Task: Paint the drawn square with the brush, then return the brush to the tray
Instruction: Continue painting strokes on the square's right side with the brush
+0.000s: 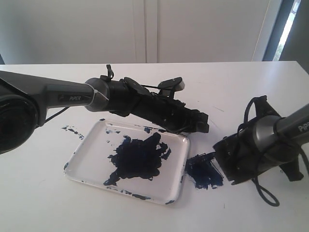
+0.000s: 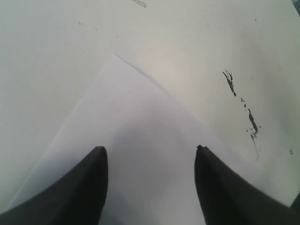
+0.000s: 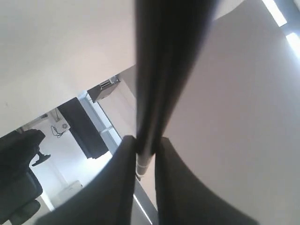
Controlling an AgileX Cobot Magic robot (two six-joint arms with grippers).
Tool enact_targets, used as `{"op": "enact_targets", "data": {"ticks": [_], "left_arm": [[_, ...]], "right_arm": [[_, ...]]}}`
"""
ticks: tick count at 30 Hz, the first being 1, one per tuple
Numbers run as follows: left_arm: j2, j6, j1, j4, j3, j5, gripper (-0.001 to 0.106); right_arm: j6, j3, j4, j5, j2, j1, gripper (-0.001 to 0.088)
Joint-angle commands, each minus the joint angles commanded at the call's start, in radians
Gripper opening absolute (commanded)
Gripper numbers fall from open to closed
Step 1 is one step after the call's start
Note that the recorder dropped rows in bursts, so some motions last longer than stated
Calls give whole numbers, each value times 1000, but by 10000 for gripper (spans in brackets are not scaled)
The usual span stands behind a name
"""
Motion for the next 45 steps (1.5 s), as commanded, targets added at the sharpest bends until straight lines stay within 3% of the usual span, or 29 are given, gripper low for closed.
{"op": "enact_targets", "data": {"ticks": [26, 45], "left_arm": [[-6, 4, 0, 0, 0, -7, 605], [-6, 4, 0, 0, 0, -8, 605]], "right_arm": [[4, -35, 34, 0, 29, -98, 0], [-64, -3, 142, 0, 29, -98, 0]]}}
